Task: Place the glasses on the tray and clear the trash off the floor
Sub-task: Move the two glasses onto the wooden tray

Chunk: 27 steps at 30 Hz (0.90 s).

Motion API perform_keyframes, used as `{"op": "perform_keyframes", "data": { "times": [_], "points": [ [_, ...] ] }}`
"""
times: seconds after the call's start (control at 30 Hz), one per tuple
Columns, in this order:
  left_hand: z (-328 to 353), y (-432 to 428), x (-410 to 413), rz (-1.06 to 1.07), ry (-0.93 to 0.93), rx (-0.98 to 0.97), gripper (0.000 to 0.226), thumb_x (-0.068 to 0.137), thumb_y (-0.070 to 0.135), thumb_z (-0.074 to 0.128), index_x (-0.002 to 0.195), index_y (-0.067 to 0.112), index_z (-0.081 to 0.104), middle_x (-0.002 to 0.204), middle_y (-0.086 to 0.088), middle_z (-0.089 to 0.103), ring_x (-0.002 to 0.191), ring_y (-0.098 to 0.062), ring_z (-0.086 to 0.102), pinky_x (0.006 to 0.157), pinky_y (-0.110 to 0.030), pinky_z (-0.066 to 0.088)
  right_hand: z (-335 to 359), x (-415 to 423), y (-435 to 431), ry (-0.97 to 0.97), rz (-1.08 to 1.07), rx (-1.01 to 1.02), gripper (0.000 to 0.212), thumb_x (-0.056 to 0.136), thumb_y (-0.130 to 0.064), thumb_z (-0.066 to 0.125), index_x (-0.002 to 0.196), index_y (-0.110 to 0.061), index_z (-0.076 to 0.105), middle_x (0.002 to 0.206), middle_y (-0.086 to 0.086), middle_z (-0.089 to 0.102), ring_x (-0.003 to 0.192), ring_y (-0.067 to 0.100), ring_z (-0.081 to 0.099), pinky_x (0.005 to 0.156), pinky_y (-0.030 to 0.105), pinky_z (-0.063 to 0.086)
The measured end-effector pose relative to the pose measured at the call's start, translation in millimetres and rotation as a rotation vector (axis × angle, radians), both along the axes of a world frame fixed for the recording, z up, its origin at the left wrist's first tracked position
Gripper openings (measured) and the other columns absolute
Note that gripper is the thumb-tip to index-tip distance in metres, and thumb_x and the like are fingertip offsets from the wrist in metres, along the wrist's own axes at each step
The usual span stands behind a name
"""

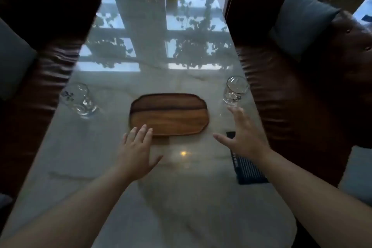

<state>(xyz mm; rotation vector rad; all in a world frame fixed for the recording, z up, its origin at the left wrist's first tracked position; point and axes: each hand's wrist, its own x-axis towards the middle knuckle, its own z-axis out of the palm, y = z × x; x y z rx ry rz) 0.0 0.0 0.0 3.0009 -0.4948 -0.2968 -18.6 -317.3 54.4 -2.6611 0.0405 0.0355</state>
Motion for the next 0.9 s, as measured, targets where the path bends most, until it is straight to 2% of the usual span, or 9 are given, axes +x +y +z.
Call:
{"op": "perform_keyframes", "data": {
  "times": [0.1, 0.17, 0.2, 0.27, 0.37, 0.5, 0.6, 0.7, 0.9],
  "points": [
    [-32.8, 5.2, -2.2, 0.055, 0.053, 0.031, 0.098, 0.069, 0.077, 0.019, 0.144, 0.015, 0.034, 0.157, -0.012, 0.021, 0.141, -0.037, 0.022, 0.112, -0.057, 0.023, -24.5, 9.5, -7.5, 0.039, -0.135, 0.148, 0.092, 0.072, -0.052, 0.076, 0.145, -0.022, 0.028, 0.149, 0.006, 0.034, 0.136, 0.023, 0.035, 0.11, 0.038, 0.033],
    [-50.2, 7.5, -5.2, 0.069, 0.041, -0.003, 0.096, 0.07, 0.079, 0.019, 0.145, 0.021, 0.031, 0.16, -0.007, 0.008, 0.144, -0.037, 0.011, 0.112, -0.06, 0.011, -37.2, 16.1, -11.0, 0.068, -0.221, 0.187, 0.093, 0.071, -0.05, 0.078, 0.144, -0.02, 0.029, 0.147, 0.007, 0.037, 0.134, 0.022, 0.037, 0.109, 0.037, 0.034],
    [-57.7, 7.8, -7.3, 0.073, 0.018, -0.027, 0.092, 0.072, 0.079, 0.022, 0.144, 0.023, 0.033, 0.16, -0.007, 0.007, 0.144, -0.036, 0.011, 0.112, -0.061, 0.008, -44.1, 20.8, -13.2, 0.079, -0.258, 0.202, 0.094, 0.07, -0.049, 0.079, 0.144, -0.018, 0.029, 0.147, 0.009, 0.037, 0.135, 0.023, 0.037, 0.109, 0.036, 0.033],
    [-66.1, 9.2, -12.6, 0.098, -0.026, -0.054, 0.084, 0.076, 0.077, 0.025, 0.144, 0.028, 0.033, 0.16, -0.01, 0.009, 0.144, -0.033, 0.013, 0.113, -0.057, 0.005, -55.1, 33.0, -19.6, 0.071, -0.329, 0.242, 0.098, 0.07, -0.048, 0.08, 0.145, -0.014, 0.027, 0.148, 0.012, 0.036, 0.136, 0.024, 0.036, 0.11, 0.034, 0.032],
    [-70.9, 11.2, -16.0, 0.135, -0.061, -0.063, 0.081, 0.078, 0.078, 0.021, 0.146, 0.033, 0.026, 0.156, -0.022, 0.015, 0.144, -0.033, 0.018, 0.114, -0.048, 0.002, -69.8, 57.3, -32.2, 0.047, -0.474, 0.367, 0.103, 0.068, -0.048, 0.081, 0.146, -0.013, 0.023, 0.15, 0.013, 0.034, 0.137, 0.025, 0.036, 0.111, 0.04, 0.035],
    [-72.2, 12.1, -14.3, 0.121, -0.068, -0.036, 0.08, 0.079, 0.077, 0.022, 0.146, 0.034, 0.025, 0.152, -0.027, 0.024, 0.143, -0.035, 0.018, 0.114, -0.05, 0.005, -81.6, 93.6, -46.5, -0.024, -0.596, 0.544, 0.106, 0.065, -0.047, 0.083, 0.146, -0.017, 0.02, 0.15, 0.011, 0.033, 0.137, 0.023, 0.034, 0.112, 0.039, 0.035],
    [-74.7, 13.9, -13.1, 0.118, -0.046, -0.023, 0.081, 0.078, 0.077, 0.021, 0.145, 0.032, 0.03, 0.15, -0.028, 0.029, 0.142, -0.037, 0.021, 0.113, -0.051, 0.009, -83.2, 115.9, -51.9, -0.077, -0.619, 0.636, 0.109, 0.062, -0.044, 0.086, 0.145, -0.018, 0.02, 0.146, 0.007, 0.036, 0.132, 0.02, 0.038, 0.109, 0.034, 0.037],
    [-72.7, 13.9, -12.3, 0.117, -0.039, -0.04, 0.081, 0.077, 0.077, 0.023, 0.142, 0.03, 0.037, 0.148, -0.03, 0.031, 0.14, -0.039, 0.025, 0.112, -0.053, 0.012, -83.0, 130.4, -53.7, -0.147, -0.614, 0.678, 0.103, 0.065, -0.032, 0.087, 0.143, -0.012, 0.023, 0.13, 0.0, 0.043, 0.121, 0.015, 0.048, 0.103, 0.028, 0.041],
    [-70.4, 14.8, -12.0, 0.128, -0.042, -0.071, 0.081, 0.078, 0.077, 0.02, 0.141, 0.03, 0.038, 0.148, -0.028, 0.032, 0.139, -0.036, 0.027, 0.11, -0.055, 0.016, -88.1, 143.2, -53.6, -0.217, -0.627, 0.688, 0.091, 0.066, -0.027, 0.087, 0.137, -0.011, 0.033, 0.126, 0.002, 0.049, 0.114, 0.015, 0.054, 0.1, 0.031, 0.046]
  ]
}}
